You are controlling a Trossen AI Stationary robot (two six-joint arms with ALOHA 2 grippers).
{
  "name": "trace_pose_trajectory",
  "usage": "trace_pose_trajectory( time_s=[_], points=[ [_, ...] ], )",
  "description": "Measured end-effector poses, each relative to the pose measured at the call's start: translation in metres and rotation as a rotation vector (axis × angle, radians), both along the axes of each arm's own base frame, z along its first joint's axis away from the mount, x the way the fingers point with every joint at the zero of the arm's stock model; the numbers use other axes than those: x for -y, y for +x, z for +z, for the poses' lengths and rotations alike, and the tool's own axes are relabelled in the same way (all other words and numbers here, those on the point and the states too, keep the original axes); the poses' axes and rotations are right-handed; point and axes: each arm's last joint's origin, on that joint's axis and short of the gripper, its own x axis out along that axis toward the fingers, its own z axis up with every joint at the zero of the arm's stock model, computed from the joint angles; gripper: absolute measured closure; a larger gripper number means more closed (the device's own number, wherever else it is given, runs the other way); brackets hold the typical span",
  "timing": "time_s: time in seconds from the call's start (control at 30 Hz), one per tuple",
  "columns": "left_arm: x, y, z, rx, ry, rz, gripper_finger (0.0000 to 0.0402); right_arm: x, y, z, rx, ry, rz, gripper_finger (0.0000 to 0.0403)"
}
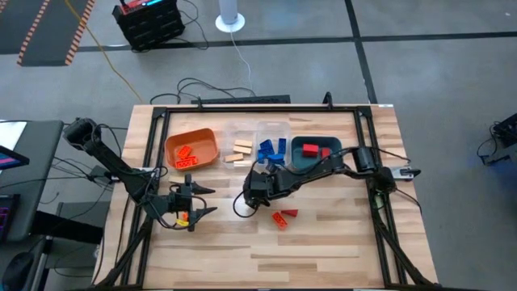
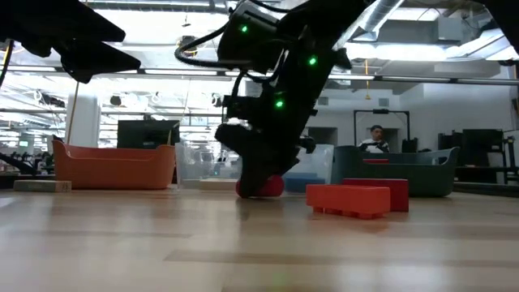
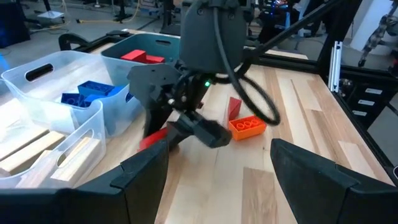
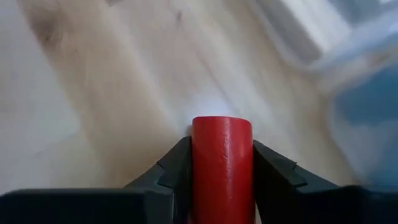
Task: Sort blocks
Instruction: Put the red block into the blue bin
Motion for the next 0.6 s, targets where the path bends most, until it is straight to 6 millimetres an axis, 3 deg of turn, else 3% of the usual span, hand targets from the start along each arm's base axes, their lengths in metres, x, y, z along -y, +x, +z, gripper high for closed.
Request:
trace_pose_trajectory(
  time_s=[0.1,0.23,0.47,0.6],
  points=[
    [0.0,0.0,-0.001,-0.007,-0.003,0.002,0.0127,0.0,-0.011,0.015,-0.058,0.017,0.029,0.025],
    [-0.001,-0.001,-0.005,-0.033,-0.005,0.008,0.0127,-0.002,-0.03,0.061,-0.061,-0.007,0.045,0.025],
    [-0.001,-0.001,-0.005,-0.033,-0.033,0.015,0.0127,0.012,-0.092,0.134,-0.11,-0.211,-0.152,0.0247],
    [-0.001,-0.001,-0.005,-0.028,-0.05,0.018,0.0127,0.043,-0.123,0.136,-0.177,-0.195,-0.282,0.0245]
  ],
)
